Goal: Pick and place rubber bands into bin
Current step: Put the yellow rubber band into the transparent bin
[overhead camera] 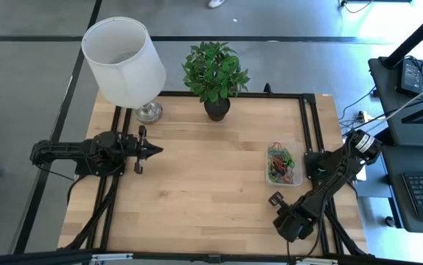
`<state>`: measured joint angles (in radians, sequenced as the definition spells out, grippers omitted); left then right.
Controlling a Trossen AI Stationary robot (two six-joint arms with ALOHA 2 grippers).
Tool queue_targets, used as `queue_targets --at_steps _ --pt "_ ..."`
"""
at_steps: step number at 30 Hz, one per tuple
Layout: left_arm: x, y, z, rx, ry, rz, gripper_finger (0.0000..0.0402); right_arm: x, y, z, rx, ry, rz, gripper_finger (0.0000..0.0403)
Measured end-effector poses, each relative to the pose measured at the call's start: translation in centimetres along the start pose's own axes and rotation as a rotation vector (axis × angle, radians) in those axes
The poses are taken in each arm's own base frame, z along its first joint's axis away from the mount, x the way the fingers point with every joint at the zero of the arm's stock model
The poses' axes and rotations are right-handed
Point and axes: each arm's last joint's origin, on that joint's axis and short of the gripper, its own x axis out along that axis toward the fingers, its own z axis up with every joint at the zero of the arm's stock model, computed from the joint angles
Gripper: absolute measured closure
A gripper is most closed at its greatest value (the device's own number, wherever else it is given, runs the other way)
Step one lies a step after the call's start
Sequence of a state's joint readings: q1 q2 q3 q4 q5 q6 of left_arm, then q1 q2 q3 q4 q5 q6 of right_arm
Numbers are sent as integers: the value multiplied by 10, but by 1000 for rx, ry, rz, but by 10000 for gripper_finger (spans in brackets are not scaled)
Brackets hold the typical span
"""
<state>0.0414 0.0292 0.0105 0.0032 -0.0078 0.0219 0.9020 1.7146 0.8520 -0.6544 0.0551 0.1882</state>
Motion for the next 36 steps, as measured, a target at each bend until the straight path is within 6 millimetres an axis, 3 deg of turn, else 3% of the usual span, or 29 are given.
queue_targets --at_steps 9,14,26,36 --pt "0 0 0 0 0 0 395 -17 -1 13 94 -25 8 400" --pt "0 0 0 0 0 0 395 -53 -5 15 282 -205 -50 401" --pt "0 0 0 0 0 0 395 -143 -18 -25 625 -694 -293 403" --pt "0 0 0 0 0 0 395 -191 -51 -87 966 -927 -447 403"
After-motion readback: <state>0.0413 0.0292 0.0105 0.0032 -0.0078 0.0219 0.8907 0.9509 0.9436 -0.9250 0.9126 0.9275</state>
